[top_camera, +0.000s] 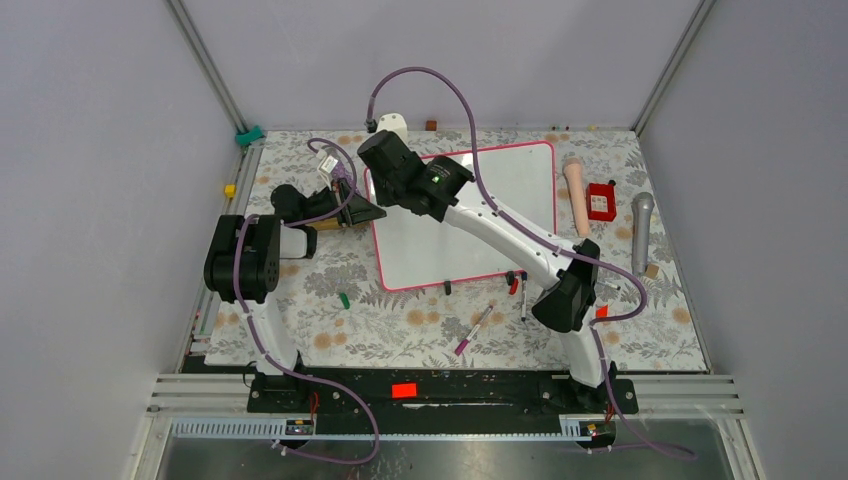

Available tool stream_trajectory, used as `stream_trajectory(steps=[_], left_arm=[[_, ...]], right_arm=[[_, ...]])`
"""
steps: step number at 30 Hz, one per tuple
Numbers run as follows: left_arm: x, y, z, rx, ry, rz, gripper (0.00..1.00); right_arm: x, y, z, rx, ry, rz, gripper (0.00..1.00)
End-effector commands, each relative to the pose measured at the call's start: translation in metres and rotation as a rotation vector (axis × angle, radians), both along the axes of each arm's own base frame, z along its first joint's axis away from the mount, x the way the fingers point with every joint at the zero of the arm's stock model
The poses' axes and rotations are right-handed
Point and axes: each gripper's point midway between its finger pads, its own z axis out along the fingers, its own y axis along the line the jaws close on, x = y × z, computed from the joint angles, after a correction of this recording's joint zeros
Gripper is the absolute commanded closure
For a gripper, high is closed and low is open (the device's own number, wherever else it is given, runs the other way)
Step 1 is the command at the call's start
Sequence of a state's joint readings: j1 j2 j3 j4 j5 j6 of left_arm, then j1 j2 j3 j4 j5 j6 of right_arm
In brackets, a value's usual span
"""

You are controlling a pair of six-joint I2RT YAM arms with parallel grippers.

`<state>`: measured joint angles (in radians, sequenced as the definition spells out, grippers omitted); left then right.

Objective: Write a sentence on the whiteboard

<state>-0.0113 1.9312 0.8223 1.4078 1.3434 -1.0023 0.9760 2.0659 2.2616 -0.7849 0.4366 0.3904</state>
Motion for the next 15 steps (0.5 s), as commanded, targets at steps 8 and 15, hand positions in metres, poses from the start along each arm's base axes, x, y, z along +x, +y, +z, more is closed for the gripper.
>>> stream_trajectory(steps=[8, 15], left_arm=[[-0.0126, -0.0075, 0.0050, 0.026, -0.103, -0.091, 1.00], [-0.0130, -0.0075, 0.0057, 0.026, -0.107, -0.091, 1.00]], right_arm=[[0.0090, -0.0087, 0.0211, -0.006, -0.075, -0.063, 1.00], [0.0101, -0.0069, 0.0154, -0.017, -0.069, -0.057, 1.00]])
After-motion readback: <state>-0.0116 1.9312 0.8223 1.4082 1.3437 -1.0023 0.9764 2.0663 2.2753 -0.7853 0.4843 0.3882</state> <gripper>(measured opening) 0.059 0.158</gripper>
